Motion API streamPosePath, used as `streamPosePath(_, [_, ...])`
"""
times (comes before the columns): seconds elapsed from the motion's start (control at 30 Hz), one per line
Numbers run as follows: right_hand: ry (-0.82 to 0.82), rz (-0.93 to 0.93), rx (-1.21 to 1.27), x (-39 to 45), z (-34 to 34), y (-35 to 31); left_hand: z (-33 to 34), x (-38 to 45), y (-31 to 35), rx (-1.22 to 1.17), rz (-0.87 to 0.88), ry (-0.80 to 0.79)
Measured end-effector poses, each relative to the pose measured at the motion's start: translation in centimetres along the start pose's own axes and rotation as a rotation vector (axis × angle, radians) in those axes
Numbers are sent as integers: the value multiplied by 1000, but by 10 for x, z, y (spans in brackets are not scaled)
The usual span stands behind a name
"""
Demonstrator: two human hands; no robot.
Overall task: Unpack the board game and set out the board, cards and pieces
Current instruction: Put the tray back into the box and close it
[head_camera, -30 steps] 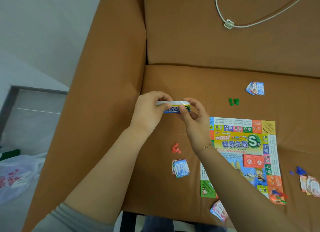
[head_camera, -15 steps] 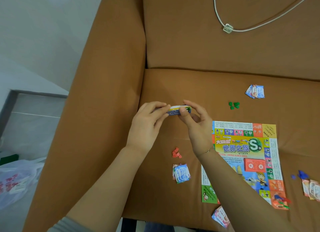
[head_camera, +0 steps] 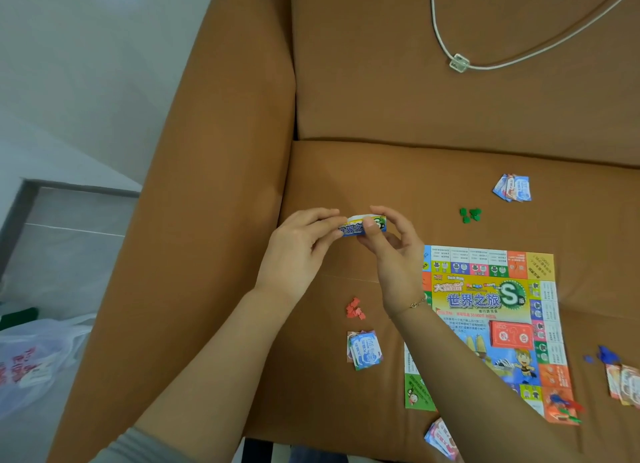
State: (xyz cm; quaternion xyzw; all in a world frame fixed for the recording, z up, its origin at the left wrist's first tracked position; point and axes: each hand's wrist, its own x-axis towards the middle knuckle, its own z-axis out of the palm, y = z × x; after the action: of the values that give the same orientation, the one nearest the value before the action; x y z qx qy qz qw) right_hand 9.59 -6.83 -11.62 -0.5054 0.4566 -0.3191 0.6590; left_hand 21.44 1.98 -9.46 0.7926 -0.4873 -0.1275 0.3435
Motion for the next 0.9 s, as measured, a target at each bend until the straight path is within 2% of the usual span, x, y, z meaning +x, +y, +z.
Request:
streamPosePath(0.2, [-27, 2, 0, -3, -5, 1, -8, 2, -2, -108, -145, -130])
streamPosePath(0.37, [-10, -29, 4, -5, -4, -1, -12, 1, -6, -26, -101, -209])
streamPosePath(0.47, [-19, -46, -1, -7, -5, -1, -13, -1, -8, -64, -133, -239])
streamPosePath(0.6, [-36, -54, -2, -9, -8, 3, -14, 4, -3, -288, -416, -281])
streamPosePath(0.7, [-40, -32, -24, -8, -12, 5, -16, 15, -6, -318, -565, -381])
streamPosePath(0.8, [-42, 34, -14, -3, -16, 2, -10, 14, -3, -192, -529, -560])
streamPosePath(0.9, [-86, 32, -28, 0, -18, -3, 1, 5, 3, -111, -420, -439])
